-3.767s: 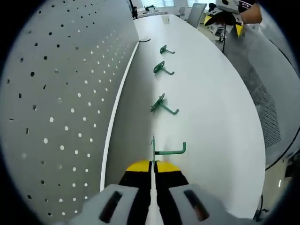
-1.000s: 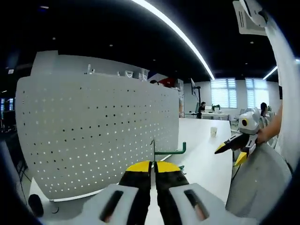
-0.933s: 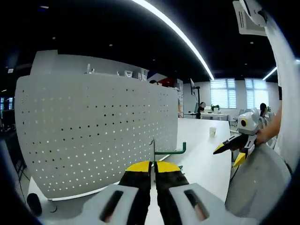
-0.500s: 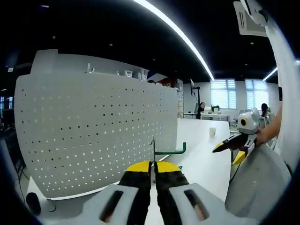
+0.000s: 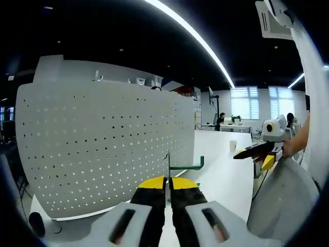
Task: Insert the hook assembly into the mounting plate slot until the hook locks in place.
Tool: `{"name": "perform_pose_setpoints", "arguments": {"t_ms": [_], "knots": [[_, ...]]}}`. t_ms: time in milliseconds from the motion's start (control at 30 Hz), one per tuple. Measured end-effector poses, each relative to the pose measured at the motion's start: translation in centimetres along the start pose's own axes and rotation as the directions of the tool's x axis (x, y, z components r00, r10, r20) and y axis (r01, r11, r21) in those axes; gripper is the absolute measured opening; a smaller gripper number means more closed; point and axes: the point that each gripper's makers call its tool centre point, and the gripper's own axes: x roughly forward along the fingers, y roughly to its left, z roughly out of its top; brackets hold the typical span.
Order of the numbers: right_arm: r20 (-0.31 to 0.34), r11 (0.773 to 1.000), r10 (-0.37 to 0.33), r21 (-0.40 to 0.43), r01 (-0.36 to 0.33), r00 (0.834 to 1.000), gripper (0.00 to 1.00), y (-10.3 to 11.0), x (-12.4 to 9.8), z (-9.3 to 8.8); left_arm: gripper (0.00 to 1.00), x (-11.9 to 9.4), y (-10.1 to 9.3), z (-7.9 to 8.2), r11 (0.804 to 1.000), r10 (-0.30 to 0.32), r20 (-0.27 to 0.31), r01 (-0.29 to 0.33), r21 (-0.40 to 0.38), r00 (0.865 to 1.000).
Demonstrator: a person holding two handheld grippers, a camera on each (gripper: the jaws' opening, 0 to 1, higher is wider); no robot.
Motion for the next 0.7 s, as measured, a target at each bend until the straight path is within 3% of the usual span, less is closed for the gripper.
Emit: {"name": "perform_pose_setpoints", "arguments": {"t_ms": [400, 700], "knots": [[0.012, 0.999, 0.033, -0.019, -0.032, 0.999, 0.65, 0.1, 1.1, 2.2, 0.02, 0.1, -0.5, 0.2, 1.000, 0.004, 0.003, -0.004, 0.002, 1.000], [0.068, 0.997, 0.074, -0.012, -0.073, 0.995, 0.61, 1.0, 2.6, 4.6, 0.02, 0.2, -0.5, 0.6, 1.000, 0.024, 0.007, -0.024, 0.011, 1.000]]}}
